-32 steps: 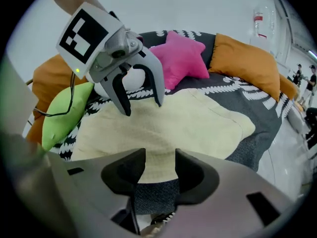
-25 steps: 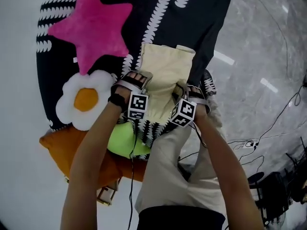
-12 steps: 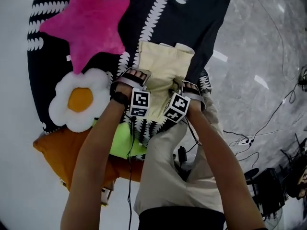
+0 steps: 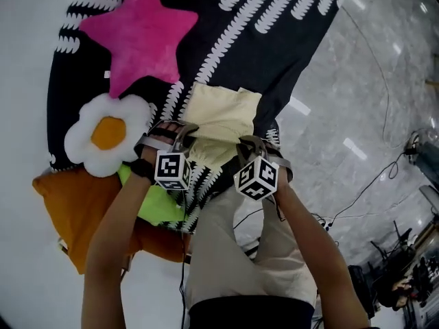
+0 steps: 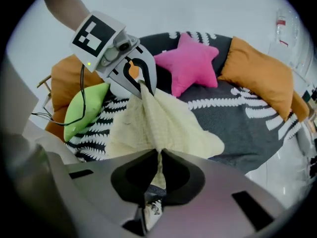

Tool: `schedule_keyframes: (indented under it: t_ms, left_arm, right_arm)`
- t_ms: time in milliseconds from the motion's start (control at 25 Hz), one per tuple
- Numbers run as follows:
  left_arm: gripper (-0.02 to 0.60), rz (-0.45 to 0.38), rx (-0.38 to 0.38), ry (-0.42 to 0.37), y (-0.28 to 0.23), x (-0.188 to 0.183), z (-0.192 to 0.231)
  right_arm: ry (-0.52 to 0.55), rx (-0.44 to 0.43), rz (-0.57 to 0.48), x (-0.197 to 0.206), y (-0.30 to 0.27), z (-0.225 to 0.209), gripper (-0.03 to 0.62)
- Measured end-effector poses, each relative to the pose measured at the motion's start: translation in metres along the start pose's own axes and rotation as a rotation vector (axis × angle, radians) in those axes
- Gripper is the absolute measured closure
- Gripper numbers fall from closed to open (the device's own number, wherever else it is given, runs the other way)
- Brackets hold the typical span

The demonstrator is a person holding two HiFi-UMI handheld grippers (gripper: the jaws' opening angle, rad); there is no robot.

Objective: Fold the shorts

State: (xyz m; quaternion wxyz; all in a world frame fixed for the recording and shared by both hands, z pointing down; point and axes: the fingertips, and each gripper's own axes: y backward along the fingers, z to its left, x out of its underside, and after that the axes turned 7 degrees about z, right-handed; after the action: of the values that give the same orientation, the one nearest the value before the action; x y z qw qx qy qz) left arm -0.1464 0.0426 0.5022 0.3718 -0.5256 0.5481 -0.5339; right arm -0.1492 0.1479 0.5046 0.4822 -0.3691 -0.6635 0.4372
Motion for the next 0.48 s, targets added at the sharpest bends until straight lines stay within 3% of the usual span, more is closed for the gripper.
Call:
schedule_keyframes:
  t_ms: [280,480]
  left_arm:
    - [0.534,-0.034,-0.133,0.047,0.050,-0.020,0.059]
    - [0.534,-0.023,-0.193,0.056,0.049,-0.042,0.149]
  right_arm:
    - [0.111,0.106,-0.066,-0.033,0.063,-0.048,0.557]
    - [0.246,0.184,-0.074,-0.061,0.094,-0.142,0.557]
